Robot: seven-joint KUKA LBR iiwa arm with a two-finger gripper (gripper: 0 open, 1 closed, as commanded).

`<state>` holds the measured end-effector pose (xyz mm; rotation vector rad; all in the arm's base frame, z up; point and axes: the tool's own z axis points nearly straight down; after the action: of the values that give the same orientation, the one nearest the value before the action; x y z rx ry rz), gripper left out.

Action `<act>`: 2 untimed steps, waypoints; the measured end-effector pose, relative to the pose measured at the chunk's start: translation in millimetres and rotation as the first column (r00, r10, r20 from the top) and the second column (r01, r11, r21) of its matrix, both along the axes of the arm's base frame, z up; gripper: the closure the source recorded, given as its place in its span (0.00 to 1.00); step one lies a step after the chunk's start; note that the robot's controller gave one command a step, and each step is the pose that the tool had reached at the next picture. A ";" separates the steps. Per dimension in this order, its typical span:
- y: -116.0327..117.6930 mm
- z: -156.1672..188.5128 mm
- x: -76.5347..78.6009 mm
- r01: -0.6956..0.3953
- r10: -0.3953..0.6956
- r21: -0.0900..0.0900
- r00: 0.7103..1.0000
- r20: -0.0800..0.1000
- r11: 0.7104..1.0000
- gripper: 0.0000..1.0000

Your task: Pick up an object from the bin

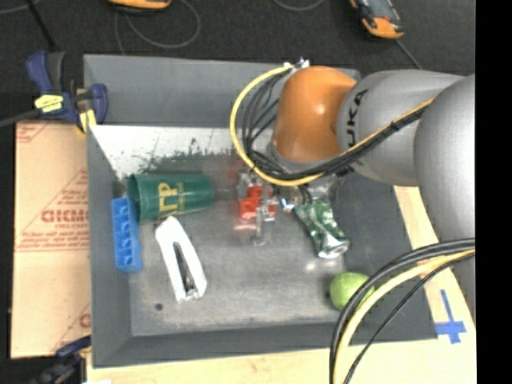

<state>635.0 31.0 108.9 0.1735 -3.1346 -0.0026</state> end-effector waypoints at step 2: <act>-49.7 -25.6 16.6 0.058 -0.059 0.002 0.998 0.024 0.998 0.00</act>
Offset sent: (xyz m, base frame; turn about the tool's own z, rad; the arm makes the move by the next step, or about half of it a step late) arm 0.0115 -0.0549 -0.0389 0.0592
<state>651.6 -18.7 83.3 0.0823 -3.1626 -0.0034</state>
